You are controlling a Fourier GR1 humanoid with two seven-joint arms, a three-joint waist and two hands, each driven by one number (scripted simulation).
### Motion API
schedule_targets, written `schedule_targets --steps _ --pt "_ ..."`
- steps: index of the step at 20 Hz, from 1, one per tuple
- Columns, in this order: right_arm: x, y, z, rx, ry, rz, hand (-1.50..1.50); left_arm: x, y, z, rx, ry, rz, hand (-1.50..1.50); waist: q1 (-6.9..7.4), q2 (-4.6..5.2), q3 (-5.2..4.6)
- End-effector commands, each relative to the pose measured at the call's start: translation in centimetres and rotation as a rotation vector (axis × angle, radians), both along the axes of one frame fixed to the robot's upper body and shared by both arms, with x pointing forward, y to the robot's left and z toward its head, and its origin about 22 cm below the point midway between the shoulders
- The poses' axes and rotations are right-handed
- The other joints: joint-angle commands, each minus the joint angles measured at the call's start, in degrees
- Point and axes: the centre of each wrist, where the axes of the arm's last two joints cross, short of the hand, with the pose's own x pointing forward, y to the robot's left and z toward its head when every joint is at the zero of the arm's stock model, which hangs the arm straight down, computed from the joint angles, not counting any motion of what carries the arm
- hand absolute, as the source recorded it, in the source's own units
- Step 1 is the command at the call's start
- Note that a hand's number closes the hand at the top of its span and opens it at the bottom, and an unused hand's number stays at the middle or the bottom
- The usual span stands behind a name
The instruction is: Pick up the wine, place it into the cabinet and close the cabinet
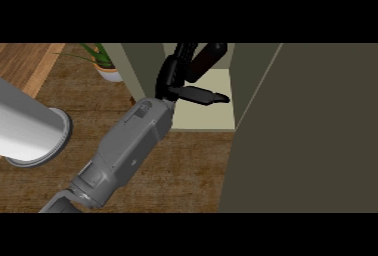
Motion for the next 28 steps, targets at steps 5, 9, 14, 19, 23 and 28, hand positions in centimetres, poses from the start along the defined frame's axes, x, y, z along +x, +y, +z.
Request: schedule_targets --steps 5,9,14,19,23,28 --pt "-1.6 0.3 0.2 0.007 -0.027 0.007 -1.5 -5.7 -2.9 2.1 -0.013 -0.02 -0.06 -1.5 0.48 -0.1 0.03" --pt "-2.3 0.6 0.9 -0.003 -0.046 0.007 -1.5 -10.0 -4.4 2.1 -0.062 0.012 -0.026 -1.5 -0.01 -0.12 0.0" --pt "-1.3 0.2 1.3 -0.005 -0.047 0.016 -1.5 -14.4 -5.1 3.6 -0.132 0.014 -0.011 -1.5 0.02 0.03 0.05" --pt "-1.3 1.3 1.4 0.001 -0.058 0.01 -1.5 -17.9 -4.8 2.9 -0.194 0.026 0.042 -1.5 -0.46 0.3 0.0" --pt "-0.9 1.8 1.0 -0.008 -0.046 0.013 -1.5 -22.0 -3.8 2.3 -0.223 0.062 0.028 1.5 -0.25 0.4 0.0" --pt "-3.0 1.0 0.6 -0.02 -0.059 -0.001 -1.5 -23.1 -0.6 1.8 -0.217 0.069 -0.051 1.5 -0.77 0.47 0.0"
